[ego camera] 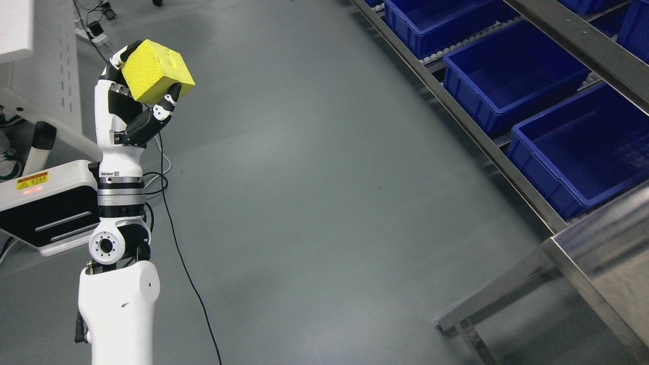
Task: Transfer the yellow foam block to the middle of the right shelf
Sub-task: 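Hold the cube raised in the left hand while turning toward the shelves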
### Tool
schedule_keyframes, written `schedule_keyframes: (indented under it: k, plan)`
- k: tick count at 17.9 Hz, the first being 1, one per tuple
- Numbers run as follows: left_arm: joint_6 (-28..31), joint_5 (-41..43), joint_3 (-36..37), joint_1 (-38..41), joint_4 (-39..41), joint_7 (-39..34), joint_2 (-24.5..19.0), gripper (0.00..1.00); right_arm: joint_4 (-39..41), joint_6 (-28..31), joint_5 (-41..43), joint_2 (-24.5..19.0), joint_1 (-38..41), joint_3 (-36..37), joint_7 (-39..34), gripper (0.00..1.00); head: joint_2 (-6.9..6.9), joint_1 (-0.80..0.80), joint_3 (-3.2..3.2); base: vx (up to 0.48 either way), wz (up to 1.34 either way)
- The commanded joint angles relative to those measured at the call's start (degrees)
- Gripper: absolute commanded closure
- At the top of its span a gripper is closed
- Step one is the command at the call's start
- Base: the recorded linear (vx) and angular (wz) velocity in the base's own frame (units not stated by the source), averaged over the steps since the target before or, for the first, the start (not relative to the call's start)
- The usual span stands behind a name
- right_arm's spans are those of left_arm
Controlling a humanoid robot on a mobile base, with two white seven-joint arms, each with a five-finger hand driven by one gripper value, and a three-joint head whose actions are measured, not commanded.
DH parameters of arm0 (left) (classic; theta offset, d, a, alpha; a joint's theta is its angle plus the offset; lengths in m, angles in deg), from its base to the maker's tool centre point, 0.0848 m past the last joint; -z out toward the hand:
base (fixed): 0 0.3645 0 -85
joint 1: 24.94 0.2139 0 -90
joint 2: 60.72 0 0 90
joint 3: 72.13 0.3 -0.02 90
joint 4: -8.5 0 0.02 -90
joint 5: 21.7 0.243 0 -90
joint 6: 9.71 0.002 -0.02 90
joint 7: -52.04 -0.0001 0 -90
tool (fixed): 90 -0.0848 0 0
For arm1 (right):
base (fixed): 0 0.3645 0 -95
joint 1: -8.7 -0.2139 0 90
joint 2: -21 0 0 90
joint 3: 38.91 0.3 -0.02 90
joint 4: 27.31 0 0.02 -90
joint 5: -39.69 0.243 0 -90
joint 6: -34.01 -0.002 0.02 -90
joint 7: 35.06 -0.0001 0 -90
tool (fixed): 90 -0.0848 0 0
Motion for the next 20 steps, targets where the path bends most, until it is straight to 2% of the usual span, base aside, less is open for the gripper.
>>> schedule_keyframes:
  k: [1,8,20]
  plan:
    - [0.19,-0.01,-1.36,1.74,1.71,0.11,-0.94,0.66,1.00,0.05,0.00,1.00,-0.18,0.00,-0.04,0.00,0.00,0.00,0.00,0.030,0.36]
    - [0.19,-0.01,-1.45,2.09,1.71,0.20,-0.94,0.66,1.00,0.05,0.00,1.00,-0.18,0.00,-0.04,0.00,0.00,0.00,-0.45,0.053,0.26]
    - [0.19,-0.01,-1.27,2.26,2.06,0.11,-0.94,0.66,1.00,0.05,0.00,1.00,-0.09,0.00,-0.04,0.00,0.00,0.00,-0.45,0.157,0.12]
